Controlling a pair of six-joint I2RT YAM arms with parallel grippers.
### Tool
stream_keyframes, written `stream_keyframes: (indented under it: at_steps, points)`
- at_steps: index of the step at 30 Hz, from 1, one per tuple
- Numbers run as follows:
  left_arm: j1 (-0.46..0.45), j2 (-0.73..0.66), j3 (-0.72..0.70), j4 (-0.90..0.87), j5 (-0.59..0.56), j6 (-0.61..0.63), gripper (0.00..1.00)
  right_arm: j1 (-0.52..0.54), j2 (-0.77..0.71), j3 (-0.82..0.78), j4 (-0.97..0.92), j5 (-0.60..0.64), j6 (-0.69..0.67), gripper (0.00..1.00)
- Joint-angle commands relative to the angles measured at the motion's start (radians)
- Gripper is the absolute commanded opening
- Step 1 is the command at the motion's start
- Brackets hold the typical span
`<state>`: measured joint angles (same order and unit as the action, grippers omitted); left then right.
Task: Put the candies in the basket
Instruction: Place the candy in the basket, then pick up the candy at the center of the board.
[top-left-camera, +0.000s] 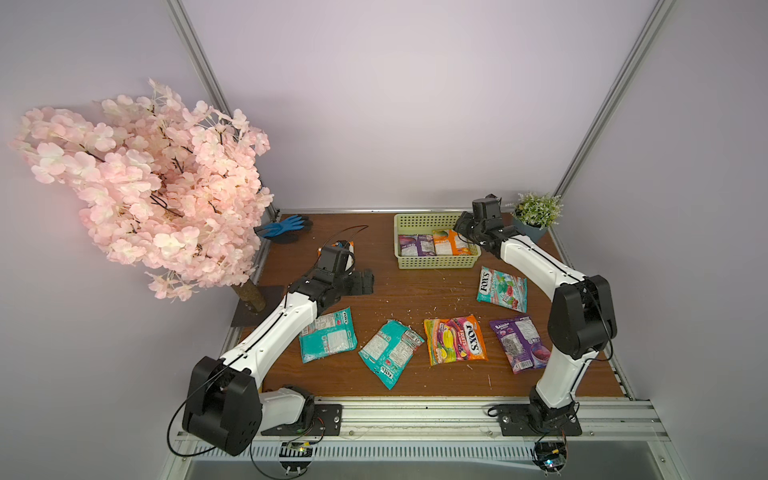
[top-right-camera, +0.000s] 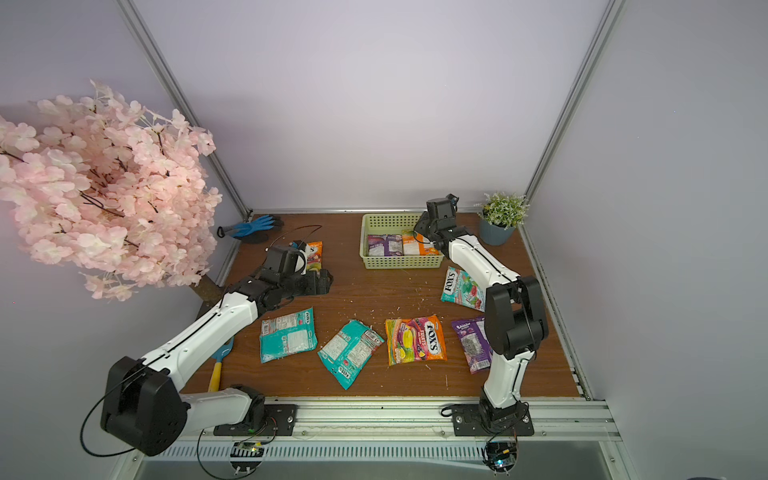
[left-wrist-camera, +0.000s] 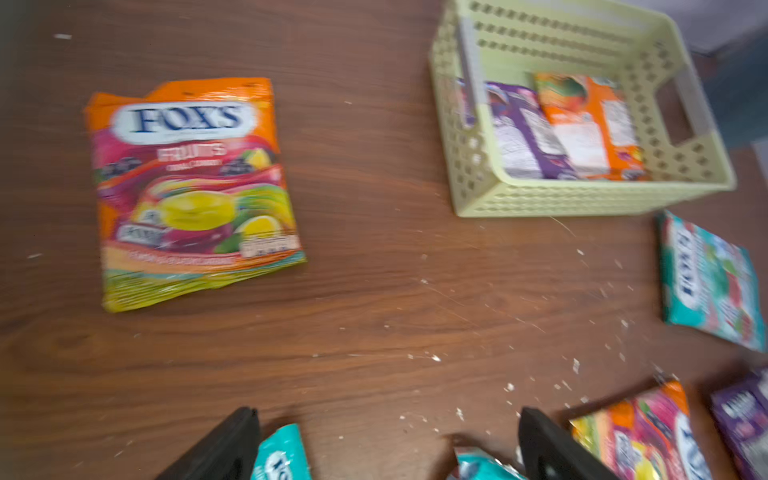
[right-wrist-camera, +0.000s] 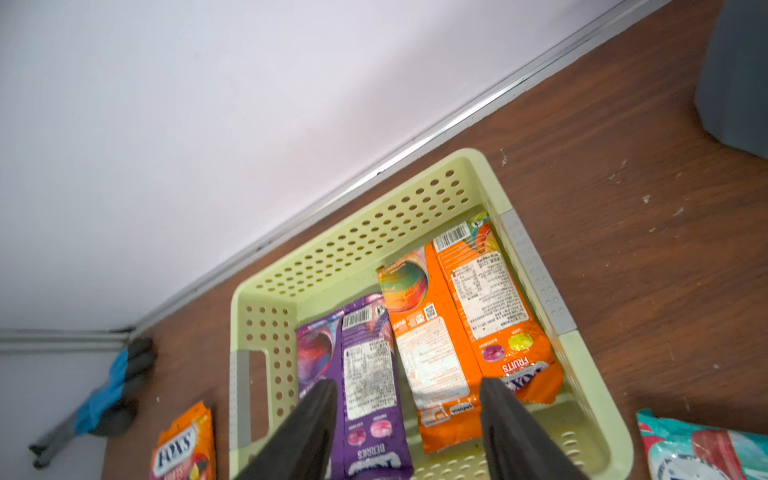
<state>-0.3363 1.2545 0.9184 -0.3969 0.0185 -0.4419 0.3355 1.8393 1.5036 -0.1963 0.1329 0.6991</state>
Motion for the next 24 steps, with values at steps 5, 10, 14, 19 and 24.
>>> stream_keyframes:
  at_steps: [5,10,14,19,24]
  points:
    - [0.088,-0.106,-0.069,-0.187,-0.186,-0.165,1.00,0.049,-0.078,-0.062,-0.068,-0.117,-0.200,0.64]
    - [0.108,-0.169,-0.155,-0.235,-0.194,-0.400,0.86,0.119,-0.213,-0.194,-0.036,-0.096,-0.213,0.83]
    - [0.074,-0.119,-0.184,-0.228,-0.107,-0.407,0.71,0.156,-0.300,-0.313,0.011,-0.085,-0.186,0.93]
    - [-0.111,0.019,-0.146,-0.251,-0.217,-0.393,0.51,0.167,-0.358,-0.402,0.059,-0.077,-0.156,0.95]
    - [-0.193,0.131,-0.124,-0.263,-0.293,-0.369,0.46,0.169,-0.385,-0.430,0.064,-0.030,-0.162,0.96]
